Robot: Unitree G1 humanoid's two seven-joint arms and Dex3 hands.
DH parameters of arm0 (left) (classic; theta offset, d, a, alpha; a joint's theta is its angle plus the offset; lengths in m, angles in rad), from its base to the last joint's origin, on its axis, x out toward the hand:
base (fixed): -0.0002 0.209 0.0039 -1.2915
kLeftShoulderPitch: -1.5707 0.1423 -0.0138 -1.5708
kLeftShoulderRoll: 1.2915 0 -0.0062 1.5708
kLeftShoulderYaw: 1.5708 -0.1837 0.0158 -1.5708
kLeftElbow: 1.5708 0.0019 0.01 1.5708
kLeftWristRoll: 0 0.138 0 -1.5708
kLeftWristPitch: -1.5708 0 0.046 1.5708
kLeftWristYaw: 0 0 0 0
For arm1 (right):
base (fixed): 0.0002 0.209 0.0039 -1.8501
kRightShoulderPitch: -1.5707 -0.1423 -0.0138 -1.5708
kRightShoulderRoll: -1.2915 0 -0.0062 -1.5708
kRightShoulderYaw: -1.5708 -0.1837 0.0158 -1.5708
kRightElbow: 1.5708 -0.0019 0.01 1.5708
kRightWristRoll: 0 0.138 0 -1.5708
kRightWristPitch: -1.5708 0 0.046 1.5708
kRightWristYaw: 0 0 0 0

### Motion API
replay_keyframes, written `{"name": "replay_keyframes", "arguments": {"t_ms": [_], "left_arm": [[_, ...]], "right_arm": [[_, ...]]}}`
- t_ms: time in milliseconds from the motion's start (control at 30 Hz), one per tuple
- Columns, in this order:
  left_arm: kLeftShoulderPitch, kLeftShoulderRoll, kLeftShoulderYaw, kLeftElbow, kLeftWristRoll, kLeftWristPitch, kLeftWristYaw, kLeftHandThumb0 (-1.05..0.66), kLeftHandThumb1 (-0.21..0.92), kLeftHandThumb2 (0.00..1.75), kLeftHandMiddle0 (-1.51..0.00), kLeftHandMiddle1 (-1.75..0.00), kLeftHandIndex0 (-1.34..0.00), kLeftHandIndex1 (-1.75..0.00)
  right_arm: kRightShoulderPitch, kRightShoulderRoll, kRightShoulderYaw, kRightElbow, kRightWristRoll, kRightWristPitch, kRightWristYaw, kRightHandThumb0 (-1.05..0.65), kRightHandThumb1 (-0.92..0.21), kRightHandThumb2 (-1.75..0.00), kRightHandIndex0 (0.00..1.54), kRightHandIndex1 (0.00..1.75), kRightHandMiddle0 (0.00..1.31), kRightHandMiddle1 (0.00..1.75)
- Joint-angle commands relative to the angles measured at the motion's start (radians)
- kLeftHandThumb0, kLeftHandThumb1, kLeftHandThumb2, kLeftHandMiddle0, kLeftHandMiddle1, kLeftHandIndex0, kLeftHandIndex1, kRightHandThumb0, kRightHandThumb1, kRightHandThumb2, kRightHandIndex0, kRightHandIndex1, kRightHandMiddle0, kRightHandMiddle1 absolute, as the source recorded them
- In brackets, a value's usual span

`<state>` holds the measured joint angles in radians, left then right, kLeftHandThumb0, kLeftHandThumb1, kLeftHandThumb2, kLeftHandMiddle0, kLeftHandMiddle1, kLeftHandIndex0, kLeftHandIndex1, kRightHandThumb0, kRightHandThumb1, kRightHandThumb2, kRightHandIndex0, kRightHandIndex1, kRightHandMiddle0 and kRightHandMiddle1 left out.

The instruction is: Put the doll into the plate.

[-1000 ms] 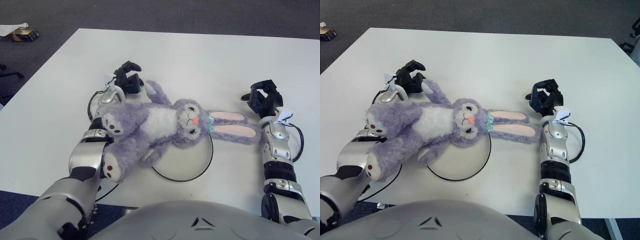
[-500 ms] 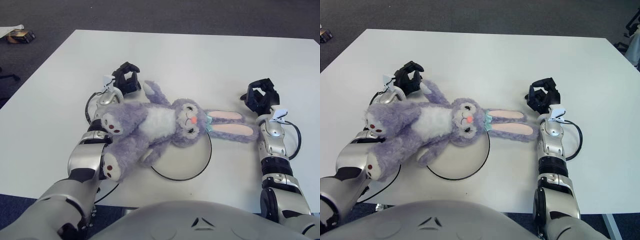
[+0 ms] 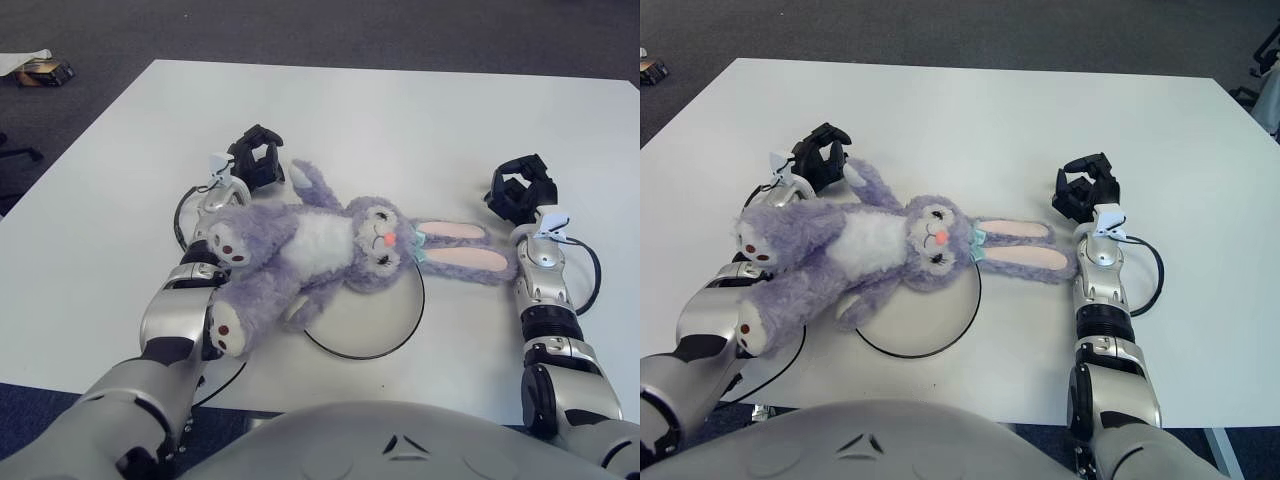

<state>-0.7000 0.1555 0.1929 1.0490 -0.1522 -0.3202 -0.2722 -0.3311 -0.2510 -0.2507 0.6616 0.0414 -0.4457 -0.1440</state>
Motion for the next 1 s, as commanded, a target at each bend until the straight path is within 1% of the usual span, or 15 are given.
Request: {"name": "replay_keyframes", "arguments": {"t_ms": [0,33,133,300,500,700,867,967], "left_arm": [[0.049,-0.022,0.007,0.05,-0.001,0.028,0.025,-0.42,0.53,1.05,-1.06,-1.75,-0.45,-1.75],[0.048,-0.023,0.009,0.052,-0.001,0.026,0.029,-0.42,0.53,1.05,-1.06,-1.75,-0.45,-1.75],[0.045,-0.032,0.016,0.062,0.0,0.021,0.057,-0.42,0.54,1.04,-1.07,-1.75,-0.44,-1.75],[0.043,-0.038,0.019,0.072,0.002,0.017,0.073,-0.42,0.55,1.03,-1.09,-1.75,-0.44,-1.75],[0.047,-0.046,0.016,0.076,0.012,0.002,0.091,-0.42,0.55,1.03,-1.09,-1.75,-0.44,-1.75],[0.045,-0.05,0.013,0.081,0.019,-0.01,0.119,-0.42,0.54,1.04,-1.09,-1.75,-0.44,-1.75],[0.042,-0.051,0.012,0.081,0.022,-0.012,0.136,-0.42,0.52,1.06,-1.09,-1.75,-0.46,-1.75],[0.037,-0.055,0.009,0.081,0.024,-0.013,0.141,-0.43,0.51,1.08,-1.1,-1.75,-0.47,-1.75]], "right_arm": [[0.074,0.073,0.006,0.114,-0.018,-0.128,-0.034,-0.42,-0.53,-1.04,0.85,1.74,0.44,1.75],[0.072,0.077,0.006,0.127,-0.017,-0.151,-0.037,-0.42,-0.52,-1.06,0.86,1.74,0.45,1.75],[0.059,0.088,-0.005,0.182,0.025,-0.228,0.009,-0.43,-0.48,-1.11,0.91,1.75,0.48,1.75],[0.038,0.088,-0.017,0.242,0.052,-0.269,0.042,-0.44,-0.46,-1.14,0.94,1.75,0.5,1.75],[0.03,0.09,-0.038,0.263,0.094,-0.255,0.083,-0.44,-0.46,-1.14,0.95,1.75,0.5,1.75],[0.031,0.089,-0.055,0.245,0.14,-0.218,0.126,-0.43,-0.47,-1.13,0.98,1.75,0.5,1.75],[0.031,0.084,-0.062,0.235,0.146,-0.2,0.14,-0.44,-0.45,-1.15,1.01,1.75,0.51,1.75],[0.032,0.082,-0.064,0.228,0.144,-0.191,0.146,-0.45,-0.42,-1.18,1.03,1.75,0.53,1.75]]}}
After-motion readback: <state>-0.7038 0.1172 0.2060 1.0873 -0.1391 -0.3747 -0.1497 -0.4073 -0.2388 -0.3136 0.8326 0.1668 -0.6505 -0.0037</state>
